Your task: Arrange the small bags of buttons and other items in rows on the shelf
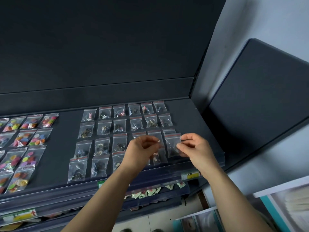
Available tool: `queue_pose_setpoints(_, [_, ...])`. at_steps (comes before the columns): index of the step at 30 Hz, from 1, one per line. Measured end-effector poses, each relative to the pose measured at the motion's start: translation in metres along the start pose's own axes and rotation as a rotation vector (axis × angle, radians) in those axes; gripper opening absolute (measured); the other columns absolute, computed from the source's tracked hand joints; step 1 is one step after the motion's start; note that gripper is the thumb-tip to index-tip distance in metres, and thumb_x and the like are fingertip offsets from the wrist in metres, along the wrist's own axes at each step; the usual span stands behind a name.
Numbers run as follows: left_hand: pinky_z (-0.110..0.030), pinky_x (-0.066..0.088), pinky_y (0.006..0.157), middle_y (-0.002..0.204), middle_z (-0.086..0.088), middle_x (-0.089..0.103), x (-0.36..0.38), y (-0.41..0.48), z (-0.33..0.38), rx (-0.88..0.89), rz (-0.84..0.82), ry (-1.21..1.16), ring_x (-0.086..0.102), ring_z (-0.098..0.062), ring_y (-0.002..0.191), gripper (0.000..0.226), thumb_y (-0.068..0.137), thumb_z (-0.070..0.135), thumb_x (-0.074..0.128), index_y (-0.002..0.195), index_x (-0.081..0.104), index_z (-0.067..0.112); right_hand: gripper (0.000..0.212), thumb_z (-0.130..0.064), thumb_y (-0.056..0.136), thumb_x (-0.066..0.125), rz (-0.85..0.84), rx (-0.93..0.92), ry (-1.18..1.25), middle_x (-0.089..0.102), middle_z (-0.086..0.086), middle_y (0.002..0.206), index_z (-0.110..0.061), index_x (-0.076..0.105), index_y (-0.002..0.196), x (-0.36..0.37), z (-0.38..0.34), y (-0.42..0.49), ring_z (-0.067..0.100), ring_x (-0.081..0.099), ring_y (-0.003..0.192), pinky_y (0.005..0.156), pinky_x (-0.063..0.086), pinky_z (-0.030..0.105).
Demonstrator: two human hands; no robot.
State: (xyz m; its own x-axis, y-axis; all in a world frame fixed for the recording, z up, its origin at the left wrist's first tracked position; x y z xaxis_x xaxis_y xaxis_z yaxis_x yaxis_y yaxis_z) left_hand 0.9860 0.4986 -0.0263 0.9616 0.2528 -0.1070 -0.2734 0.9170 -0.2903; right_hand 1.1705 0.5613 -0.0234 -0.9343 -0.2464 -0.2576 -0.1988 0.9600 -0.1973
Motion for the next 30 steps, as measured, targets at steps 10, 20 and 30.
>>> queue_pose_setpoints(10, [-0.023, 0.037, 0.087, 0.11, 0.019, 0.063, -0.011, 0.01, 0.011, 0.346, 0.059, 0.811, 0.045, -0.009, 0.108, 0.029, 0.078, 0.04, 0.074, 0.106, 0.069, 0.034, 0.018, -0.021, 0.084, 0.071, 0.069, -0.103, -0.481, 0.065, -0.012, 0.083, -0.024, 0.058, 0.095, -0.006, 0.019, 0.012, 0.005, 0.061, 0.076, 0.068, 0.049, 0.02])
queue_pose_setpoints(20, [-0.023, 0.028, 0.084, 0.117, 0.016, 0.061, -0.004, 0.012, 0.002, 0.335, 0.019, 0.916, 0.038, -0.014, 0.111, 0.035, 0.077, 0.044, 0.073, 0.11, 0.068, 0.034, 0.033, -0.025, 0.089, 0.066, -0.054, -0.267, -0.653, 0.058, -0.007, 0.11, -0.019, 0.066, 0.121, 0.007, 0.021, 0.01, 0.01, 0.054, 0.102, 0.087, 0.038, 0.018])
queue_pose_setpoints(30, [-0.023, 0.033, 0.089, 0.114, 0.015, 0.063, -0.007, 0.011, -0.002, 0.325, 0.046, 0.847, 0.04, -0.013, 0.112, 0.031, 0.079, 0.041, 0.072, 0.108, 0.068, 0.031, 0.038, -0.029, 0.089, 0.065, -0.051, -0.272, -0.657, 0.055, -0.005, 0.119, -0.019, 0.062, 0.126, 0.005, 0.023, 0.01, 0.013, 0.05, 0.11, 0.092, 0.036, 0.021])
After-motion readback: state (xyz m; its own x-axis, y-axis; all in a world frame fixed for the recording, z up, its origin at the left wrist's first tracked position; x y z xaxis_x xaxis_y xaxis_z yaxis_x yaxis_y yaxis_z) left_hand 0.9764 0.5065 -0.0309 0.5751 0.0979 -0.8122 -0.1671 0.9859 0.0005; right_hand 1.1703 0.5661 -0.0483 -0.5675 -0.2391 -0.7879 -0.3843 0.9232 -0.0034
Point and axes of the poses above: each hand's wrist, its own y-axis towards the middle knuckle, its own x-axis out of the palm, z = x × y, the point moved 9 cm from there along y, towards the middle knuckle
